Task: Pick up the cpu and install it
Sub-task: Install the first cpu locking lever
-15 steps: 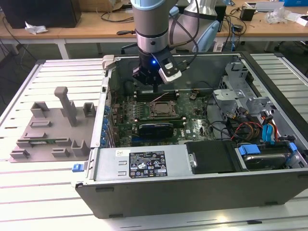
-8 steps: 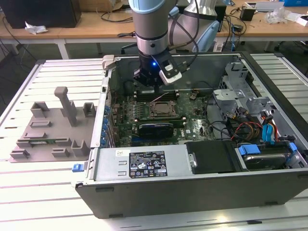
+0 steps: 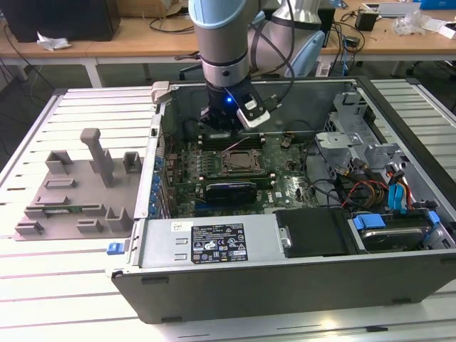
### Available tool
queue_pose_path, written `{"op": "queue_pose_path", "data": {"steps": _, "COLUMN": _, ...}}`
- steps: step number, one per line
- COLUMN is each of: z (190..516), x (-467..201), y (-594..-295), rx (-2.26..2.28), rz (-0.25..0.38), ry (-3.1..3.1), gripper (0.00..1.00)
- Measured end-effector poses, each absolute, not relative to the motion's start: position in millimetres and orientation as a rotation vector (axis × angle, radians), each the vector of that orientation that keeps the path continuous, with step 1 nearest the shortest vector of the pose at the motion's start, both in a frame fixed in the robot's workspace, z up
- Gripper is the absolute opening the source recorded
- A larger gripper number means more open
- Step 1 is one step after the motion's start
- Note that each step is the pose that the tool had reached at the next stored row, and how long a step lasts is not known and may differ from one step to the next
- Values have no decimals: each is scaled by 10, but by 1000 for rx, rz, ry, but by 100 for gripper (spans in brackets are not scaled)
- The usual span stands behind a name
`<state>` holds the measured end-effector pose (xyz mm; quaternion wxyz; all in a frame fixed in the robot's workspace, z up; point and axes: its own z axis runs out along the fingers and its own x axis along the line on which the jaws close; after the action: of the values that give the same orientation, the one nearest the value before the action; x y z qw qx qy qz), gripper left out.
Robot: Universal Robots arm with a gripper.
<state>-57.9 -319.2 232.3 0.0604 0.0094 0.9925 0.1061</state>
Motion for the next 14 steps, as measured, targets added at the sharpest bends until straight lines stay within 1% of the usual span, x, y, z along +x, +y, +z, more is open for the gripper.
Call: {"op": "queue_pose_path", "data": {"steps": 14, "z": 2211, "x": -504, "y": -3114, "rx": 117, "rz": 309, "ry": 2996, "gripper": 11}}
